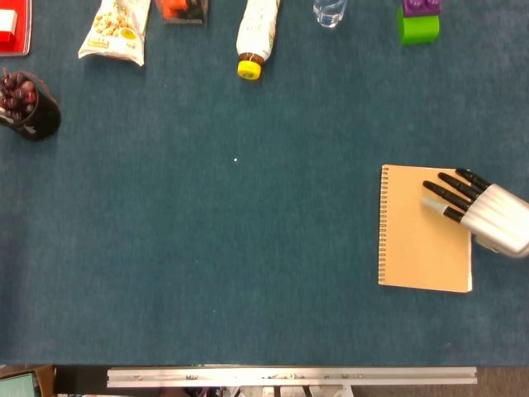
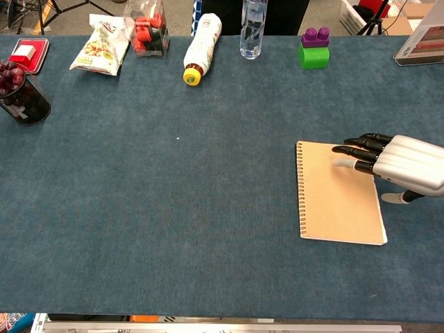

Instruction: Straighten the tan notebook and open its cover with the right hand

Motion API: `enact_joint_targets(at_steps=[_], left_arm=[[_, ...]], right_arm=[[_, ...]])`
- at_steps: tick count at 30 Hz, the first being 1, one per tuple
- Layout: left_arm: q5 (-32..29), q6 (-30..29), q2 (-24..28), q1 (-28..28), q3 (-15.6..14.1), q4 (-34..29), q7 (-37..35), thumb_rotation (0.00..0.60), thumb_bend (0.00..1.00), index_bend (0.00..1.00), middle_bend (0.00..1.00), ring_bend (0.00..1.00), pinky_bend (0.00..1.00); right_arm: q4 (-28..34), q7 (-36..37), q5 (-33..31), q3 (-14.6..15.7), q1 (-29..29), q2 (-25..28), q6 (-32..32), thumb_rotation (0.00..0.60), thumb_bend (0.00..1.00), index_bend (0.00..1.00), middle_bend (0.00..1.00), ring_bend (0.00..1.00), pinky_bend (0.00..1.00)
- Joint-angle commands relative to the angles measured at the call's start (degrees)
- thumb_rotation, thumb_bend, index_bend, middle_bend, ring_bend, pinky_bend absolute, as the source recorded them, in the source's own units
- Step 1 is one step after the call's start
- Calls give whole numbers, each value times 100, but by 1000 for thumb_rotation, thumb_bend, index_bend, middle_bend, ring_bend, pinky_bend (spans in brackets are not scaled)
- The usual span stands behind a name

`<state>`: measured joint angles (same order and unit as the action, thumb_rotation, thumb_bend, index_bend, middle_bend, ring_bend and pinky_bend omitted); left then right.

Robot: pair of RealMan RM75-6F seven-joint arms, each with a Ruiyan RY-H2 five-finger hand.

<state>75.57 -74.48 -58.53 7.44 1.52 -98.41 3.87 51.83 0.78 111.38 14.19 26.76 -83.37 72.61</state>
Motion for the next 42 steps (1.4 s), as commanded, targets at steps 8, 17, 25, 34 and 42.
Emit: enact_joint_targets(at_steps=[8,17,25,34,42], left_arm=[[-9,5,17,-1,-1,-15,-7,600,173,400,391,461,405],[-11,11,12,2,-5,-14,12,600,173,400,391,461,405],[-29,11,9,3,0,-16,21,600,173,400,391,461,405],[-30,12,14,1,-1,-19,14,600,173,400,391,461,405],[-30,13,24,1,-3,-27,7,600,173,400,391,461,405]], right_arm=[[-28,63,-16,38,67,-83,-63,600,216,112,36,0,135],[123,-22,-43,84,65,20,-78,600,216,112,36,0,136],[187,-92,-113,83,58,62,-150,600,216,112,36,0,136],[226,-169,-172,66,69,46,-233,600,216,112,36,0,132],[161,-121,-174,63,82,-40,-231,600,216,112,36,0,133]])
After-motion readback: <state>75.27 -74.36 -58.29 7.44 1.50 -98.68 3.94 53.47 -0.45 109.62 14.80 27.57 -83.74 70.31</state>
